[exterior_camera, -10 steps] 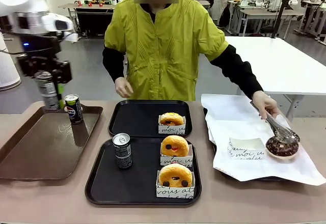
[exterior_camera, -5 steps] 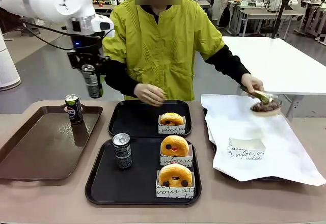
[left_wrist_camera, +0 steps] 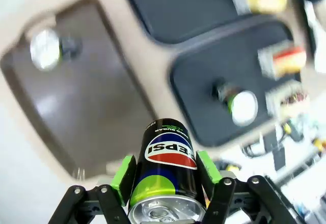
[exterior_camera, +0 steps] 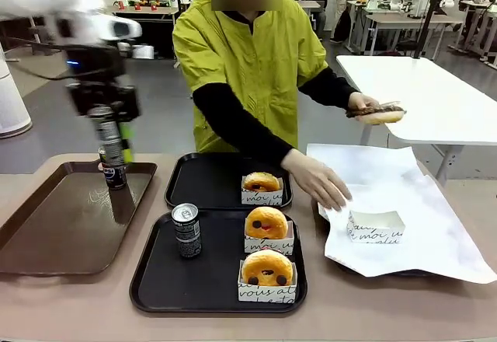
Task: Set up donuts and drinks on trays.
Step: Pick up one Pepsi coke from the Handle tray and place it on the Flat Tray without a Pepsi coke.
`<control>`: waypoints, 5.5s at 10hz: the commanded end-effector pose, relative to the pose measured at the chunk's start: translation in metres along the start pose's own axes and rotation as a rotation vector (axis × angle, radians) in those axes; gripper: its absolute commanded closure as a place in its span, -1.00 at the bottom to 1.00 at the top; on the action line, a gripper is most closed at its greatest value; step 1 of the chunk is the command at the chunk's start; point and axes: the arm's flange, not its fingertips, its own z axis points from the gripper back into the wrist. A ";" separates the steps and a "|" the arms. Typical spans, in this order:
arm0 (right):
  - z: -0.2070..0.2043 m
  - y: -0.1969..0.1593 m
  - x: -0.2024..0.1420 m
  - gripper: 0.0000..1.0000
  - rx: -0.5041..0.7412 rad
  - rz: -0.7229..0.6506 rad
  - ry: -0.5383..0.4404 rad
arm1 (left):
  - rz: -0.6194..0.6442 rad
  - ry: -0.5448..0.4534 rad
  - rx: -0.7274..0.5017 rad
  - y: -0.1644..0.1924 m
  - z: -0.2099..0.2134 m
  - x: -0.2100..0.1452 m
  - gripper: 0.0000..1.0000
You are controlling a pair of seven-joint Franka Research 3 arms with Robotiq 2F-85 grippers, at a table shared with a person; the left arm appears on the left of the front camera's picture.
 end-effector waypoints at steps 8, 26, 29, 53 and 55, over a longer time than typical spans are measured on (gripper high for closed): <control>0.000 0.000 0.001 -1.00 0.016 0.014 -0.006 | 0.034 0.012 -0.006 0.017 0.013 -0.073 -0.22; 0.000 0.000 0.001 -1.00 0.016 0.014 -0.006 | -0.003 0.011 -0.040 -0.022 -0.023 0.029 -0.22; 0.000 0.000 0.001 -1.00 0.016 0.014 -0.006 | -0.064 -0.022 -0.017 -0.021 0.008 -0.066 -0.22; 0.000 0.000 0.001 -1.00 0.016 0.014 -0.006 | 0.026 -0.068 0.166 -0.060 -0.117 0.183 -0.22; 0.000 0.000 0.001 -1.00 0.016 0.014 -0.006 | 0.026 -0.068 0.166 -0.060 -0.117 0.183 -0.22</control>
